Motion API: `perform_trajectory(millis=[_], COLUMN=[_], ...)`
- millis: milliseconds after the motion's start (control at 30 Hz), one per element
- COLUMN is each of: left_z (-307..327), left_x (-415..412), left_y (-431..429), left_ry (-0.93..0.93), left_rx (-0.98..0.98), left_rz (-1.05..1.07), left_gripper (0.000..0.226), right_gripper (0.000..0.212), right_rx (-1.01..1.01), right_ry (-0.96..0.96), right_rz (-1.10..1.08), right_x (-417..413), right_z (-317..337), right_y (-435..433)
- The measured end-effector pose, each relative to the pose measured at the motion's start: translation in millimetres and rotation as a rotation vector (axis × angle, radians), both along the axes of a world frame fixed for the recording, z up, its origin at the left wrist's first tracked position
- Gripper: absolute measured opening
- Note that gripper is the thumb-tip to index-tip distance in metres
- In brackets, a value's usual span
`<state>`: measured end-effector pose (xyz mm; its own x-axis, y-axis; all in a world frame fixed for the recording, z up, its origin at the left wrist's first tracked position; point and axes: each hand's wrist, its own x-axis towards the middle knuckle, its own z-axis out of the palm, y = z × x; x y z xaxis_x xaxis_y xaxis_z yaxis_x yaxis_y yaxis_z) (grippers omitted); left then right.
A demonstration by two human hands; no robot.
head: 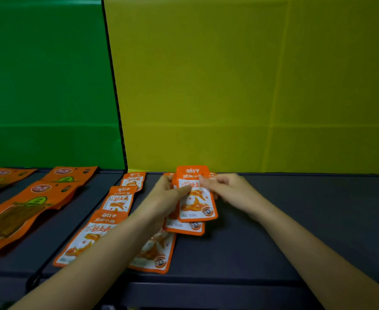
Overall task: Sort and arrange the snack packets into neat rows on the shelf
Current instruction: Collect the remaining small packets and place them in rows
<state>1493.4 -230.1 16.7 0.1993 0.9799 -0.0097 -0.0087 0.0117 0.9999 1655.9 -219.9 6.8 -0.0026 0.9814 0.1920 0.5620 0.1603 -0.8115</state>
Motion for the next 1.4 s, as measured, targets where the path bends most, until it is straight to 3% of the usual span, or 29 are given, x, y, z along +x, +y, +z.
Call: perform_trajectory(millis=[200, 367, 533, 633, 700, 1000, 1233, 1400], left_z=[-15, -31, -45, -50, -50, -51, -54, -48], left_x=[28, 32, 35, 38, 41, 45, 48, 48], left_y=[-28, -43, -37, -34, -36, -33, -30, -33], left_ry=[-0.018, 0.365, 0.827, 1.173, 1.271, 1.41, 1.362, 1.37], left_rx=[-0.05, 0.225, 0.433, 0.606, 0.664, 0.726, 0.827, 0.792], left_rz=[-0.048, -0.039, 0.059, 0.162, 0.196, 0.281, 0.388, 0.347], left_gripper=[0.017, 0.023, 0.054, 0.04, 0.038, 0.044, 0.034, 0.037], right_gripper=[0.032, 0.023, 0.026, 0.029, 0.031, 0.038, 0.045, 0.044], right_rx=[-0.039, 0.021, -0.016, -0.027, -0.026, -0.045, -0.029, -0.029], right_ry=[0.218, 0.334, 0.299, 0.223, 0.169, -0.116, -0.353, -0.512], right_rz=[0.028, -0.137, -0.145, -0.178, -0.189, -0.238, -0.288, -0.265], right_x=[39, 60, 42, 33, 30, 34, 31, 34], right_z=[-2, 7, -5, -22, -28, -35, -35, -30], right_y=[-25, -7, 16, 22, 21, 24, 19, 16])
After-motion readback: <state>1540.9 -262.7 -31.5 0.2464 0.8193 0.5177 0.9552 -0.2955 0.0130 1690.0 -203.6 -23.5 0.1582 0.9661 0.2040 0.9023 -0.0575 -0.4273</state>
